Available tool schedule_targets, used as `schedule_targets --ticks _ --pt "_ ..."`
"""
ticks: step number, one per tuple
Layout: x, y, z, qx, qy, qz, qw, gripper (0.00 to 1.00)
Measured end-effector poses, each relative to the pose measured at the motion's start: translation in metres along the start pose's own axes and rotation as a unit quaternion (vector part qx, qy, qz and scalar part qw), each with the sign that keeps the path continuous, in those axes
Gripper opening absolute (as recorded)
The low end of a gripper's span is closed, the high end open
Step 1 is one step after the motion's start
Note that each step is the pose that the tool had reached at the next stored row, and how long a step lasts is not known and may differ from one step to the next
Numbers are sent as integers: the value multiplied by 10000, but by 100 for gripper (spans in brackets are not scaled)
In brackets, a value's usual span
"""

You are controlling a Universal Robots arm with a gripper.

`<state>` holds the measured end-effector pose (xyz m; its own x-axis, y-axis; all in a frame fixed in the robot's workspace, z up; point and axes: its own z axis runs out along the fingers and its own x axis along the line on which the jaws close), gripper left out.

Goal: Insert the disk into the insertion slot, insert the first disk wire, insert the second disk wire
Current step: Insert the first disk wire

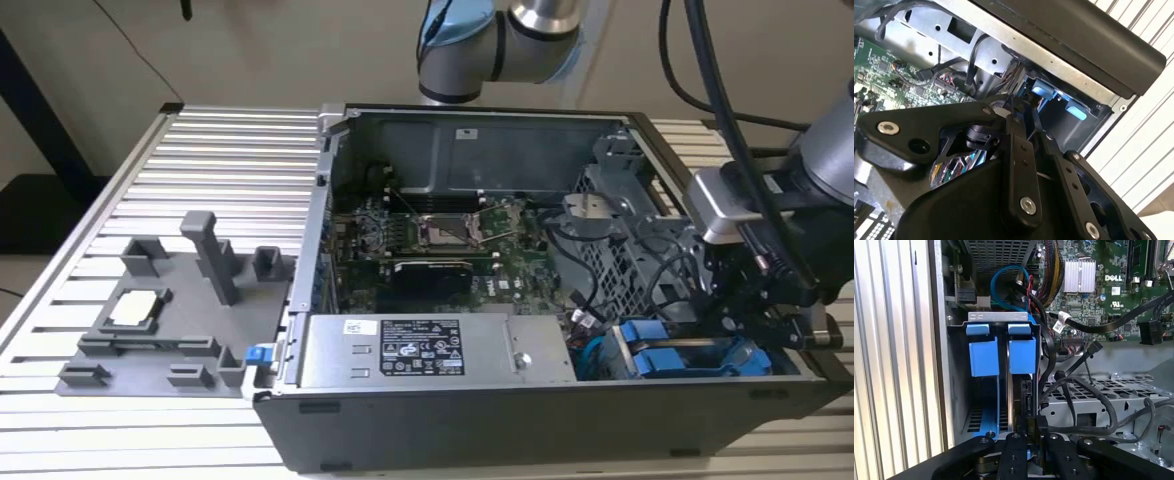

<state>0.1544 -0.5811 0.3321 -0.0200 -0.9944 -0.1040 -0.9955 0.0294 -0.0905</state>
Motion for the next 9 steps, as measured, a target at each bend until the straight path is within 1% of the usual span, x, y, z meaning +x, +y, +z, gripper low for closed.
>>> schedule_targets --ticks 3,4,5,7,9 --pt "1 1 4 0 -3 0 10000 20" --pt "0 0 1 0 0 0 10000 27" --pt "-1 -1 -12 -1 2 -1 10000 27" --pt "-8 -6 -71 -6 1 1 10000 27" --pt "-17 -15 -160 -7 2 1 10000 27"
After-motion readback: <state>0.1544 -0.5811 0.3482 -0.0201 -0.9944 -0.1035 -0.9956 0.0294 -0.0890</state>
